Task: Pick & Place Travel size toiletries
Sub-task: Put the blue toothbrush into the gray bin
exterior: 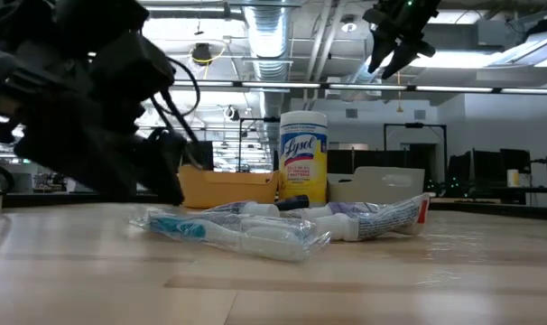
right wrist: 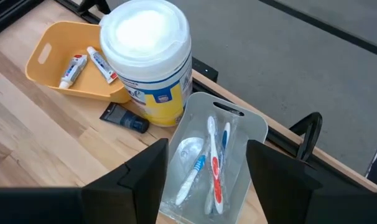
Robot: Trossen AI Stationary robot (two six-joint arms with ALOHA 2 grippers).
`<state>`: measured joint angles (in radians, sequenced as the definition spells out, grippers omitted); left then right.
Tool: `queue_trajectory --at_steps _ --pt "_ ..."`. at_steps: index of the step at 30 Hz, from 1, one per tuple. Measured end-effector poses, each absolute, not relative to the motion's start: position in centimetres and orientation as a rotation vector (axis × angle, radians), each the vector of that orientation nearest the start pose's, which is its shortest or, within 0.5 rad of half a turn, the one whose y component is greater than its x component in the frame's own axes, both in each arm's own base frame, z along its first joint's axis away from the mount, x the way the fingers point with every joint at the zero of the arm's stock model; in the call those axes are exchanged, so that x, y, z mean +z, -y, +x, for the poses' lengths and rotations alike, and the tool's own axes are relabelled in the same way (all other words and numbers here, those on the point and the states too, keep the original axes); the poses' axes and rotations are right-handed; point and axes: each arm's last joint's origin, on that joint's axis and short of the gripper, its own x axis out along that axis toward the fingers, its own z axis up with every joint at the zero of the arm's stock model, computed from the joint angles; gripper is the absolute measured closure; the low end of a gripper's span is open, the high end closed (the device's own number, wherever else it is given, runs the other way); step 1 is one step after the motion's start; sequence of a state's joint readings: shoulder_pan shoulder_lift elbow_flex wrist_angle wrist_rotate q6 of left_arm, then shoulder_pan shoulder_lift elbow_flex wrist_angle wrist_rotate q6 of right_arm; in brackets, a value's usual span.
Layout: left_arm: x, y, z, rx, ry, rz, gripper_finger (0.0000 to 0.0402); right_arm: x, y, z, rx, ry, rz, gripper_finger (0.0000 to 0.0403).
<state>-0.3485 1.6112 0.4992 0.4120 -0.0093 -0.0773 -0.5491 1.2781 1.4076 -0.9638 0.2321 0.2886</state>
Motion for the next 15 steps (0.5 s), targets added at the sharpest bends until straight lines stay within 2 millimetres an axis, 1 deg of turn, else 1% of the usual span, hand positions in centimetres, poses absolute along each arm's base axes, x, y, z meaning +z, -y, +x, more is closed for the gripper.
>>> queue_trajectory --at_steps 3,6,9,15 --pt "10.4 9.2 25.1 -0.296 -0.738 0.014 0.0118 37.6 13.3 20.4 -0.854 -0.735 0.393 0.0196" --pt "9.9 9.2 25.2 -0.287 -0.757 0.003 0.0141 37.6 13.3 20.4 -0.855 -0.734 0.393 0.0196" --pt "9.8 9.1 25.2 -0.271 -0.757 0.009 0.0184 37.6 13.3 20.4 -0.855 -0.735 0.393 0.0196" --pt "9.8 9.0 25.2 -0.244 -0.756 0.018 0.0295 37.6 13.3 20.4 -0.855 -0.735 0.393 0.0203"
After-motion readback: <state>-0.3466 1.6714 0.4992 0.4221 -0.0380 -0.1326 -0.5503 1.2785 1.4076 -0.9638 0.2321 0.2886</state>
